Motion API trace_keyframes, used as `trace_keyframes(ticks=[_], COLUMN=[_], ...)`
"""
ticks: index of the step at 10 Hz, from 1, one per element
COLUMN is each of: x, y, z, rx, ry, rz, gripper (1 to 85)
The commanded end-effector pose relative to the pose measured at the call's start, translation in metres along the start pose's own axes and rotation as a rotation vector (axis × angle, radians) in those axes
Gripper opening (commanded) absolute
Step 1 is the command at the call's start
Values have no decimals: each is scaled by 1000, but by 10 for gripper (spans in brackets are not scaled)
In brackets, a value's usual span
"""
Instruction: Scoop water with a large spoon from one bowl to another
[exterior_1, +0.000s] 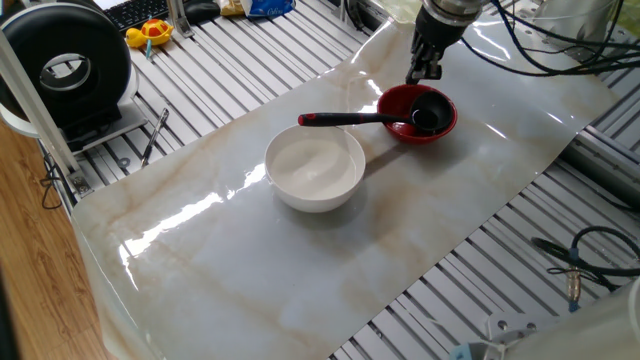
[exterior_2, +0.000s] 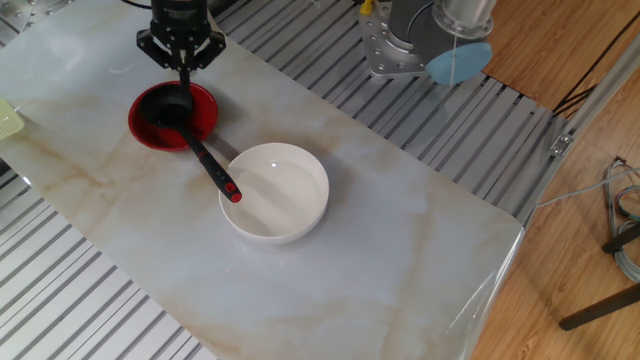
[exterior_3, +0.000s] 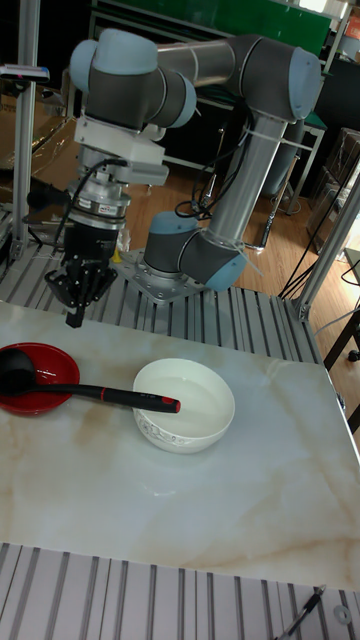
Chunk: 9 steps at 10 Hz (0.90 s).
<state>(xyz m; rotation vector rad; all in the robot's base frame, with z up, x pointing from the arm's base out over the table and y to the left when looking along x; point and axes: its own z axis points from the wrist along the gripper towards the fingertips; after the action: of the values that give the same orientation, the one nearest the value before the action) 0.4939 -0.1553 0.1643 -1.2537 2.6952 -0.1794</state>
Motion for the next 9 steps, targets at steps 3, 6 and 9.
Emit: trace_keyframes(ticks=[3,6,9], x=[-27,-40,-37], y=[20,22,20], z=[-3,-2,-2], rx=[-28,-9,-13], ry=[-43,-48,-42], rz=[24,32,17], gripper=[13,13,13])
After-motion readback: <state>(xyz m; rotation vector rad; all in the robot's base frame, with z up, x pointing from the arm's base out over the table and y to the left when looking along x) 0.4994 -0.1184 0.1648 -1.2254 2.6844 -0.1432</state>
